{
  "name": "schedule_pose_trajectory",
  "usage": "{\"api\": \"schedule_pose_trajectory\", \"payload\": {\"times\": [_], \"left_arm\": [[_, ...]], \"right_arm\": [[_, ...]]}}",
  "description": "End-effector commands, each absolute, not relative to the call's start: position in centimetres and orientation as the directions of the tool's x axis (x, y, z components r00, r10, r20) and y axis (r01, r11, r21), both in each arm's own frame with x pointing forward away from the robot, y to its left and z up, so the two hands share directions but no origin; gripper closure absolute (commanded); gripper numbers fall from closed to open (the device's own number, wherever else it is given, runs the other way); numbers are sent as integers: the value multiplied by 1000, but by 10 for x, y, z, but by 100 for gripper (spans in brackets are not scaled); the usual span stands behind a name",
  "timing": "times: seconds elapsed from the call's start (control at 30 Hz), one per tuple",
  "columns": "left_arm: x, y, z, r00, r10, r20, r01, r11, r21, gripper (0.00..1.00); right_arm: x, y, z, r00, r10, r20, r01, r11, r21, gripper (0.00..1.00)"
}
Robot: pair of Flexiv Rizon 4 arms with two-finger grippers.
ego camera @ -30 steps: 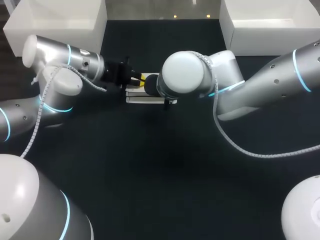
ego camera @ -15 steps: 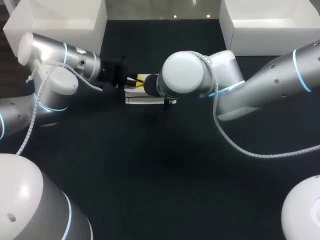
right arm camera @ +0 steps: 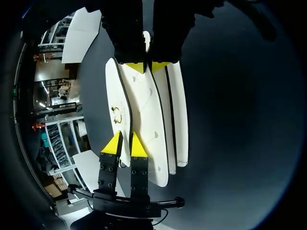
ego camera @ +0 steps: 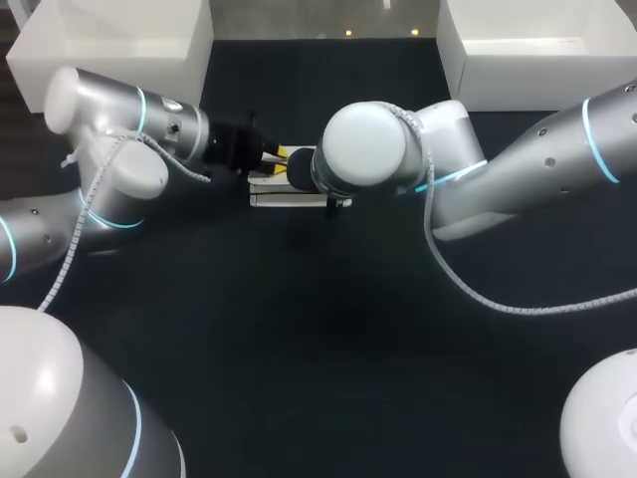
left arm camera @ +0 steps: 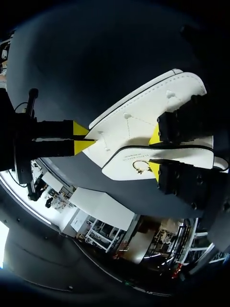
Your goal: Pick up the bag, open it, inspect its contents, close it, and place it on the opposite side
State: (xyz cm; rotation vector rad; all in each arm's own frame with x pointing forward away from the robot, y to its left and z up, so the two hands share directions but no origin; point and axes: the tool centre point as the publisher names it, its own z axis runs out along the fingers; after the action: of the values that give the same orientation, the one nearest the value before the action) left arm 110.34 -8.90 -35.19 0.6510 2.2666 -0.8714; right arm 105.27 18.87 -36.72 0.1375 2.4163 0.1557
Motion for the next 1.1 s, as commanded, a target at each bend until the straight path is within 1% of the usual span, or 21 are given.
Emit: {"api": "schedule_pose_trajectory", "payload": {"times": [0.03,0.13,0.17,0.2,0.53,0.63,0.9,1.1], "left_arm": [[1103,-96,-357,-679,219,-701,617,688,-383,85],[1108,-96,-359,-679,215,-702,606,703,-371,85],[1110,-96,-359,-683,211,-700,601,707,-373,89],[1111,-96,-360,-685,208,-698,597,709,-375,100],[1094,-98,-353,-699,241,-673,630,653,-421,100],[1093,-95,-354,-694,254,-674,629,669,-396,100],[1109,-84,-367,-722,190,-665,560,725,-401,100],[1113,-86,-366,-729,167,-664,556,710,-432,100]], "right_arm": [[1053,189,-369,-746,142,-651,58,987,149,100],[1053,189,-369,-746,142,-651,58,987,149,100],[1053,189,-369,-746,142,-651,58,987,149,100],[1053,189,-369,-746,142,-651,58,987,149,100],[1053,189,-369,-746,142,-651,58,987,149,100],[1053,189,-369,-746,142,-651,58,987,149,100],[1053,189,-369,-746,142,-651,58,987,149,100],[1053,189,-369,-746,142,-651,58,987,149,100]]}}
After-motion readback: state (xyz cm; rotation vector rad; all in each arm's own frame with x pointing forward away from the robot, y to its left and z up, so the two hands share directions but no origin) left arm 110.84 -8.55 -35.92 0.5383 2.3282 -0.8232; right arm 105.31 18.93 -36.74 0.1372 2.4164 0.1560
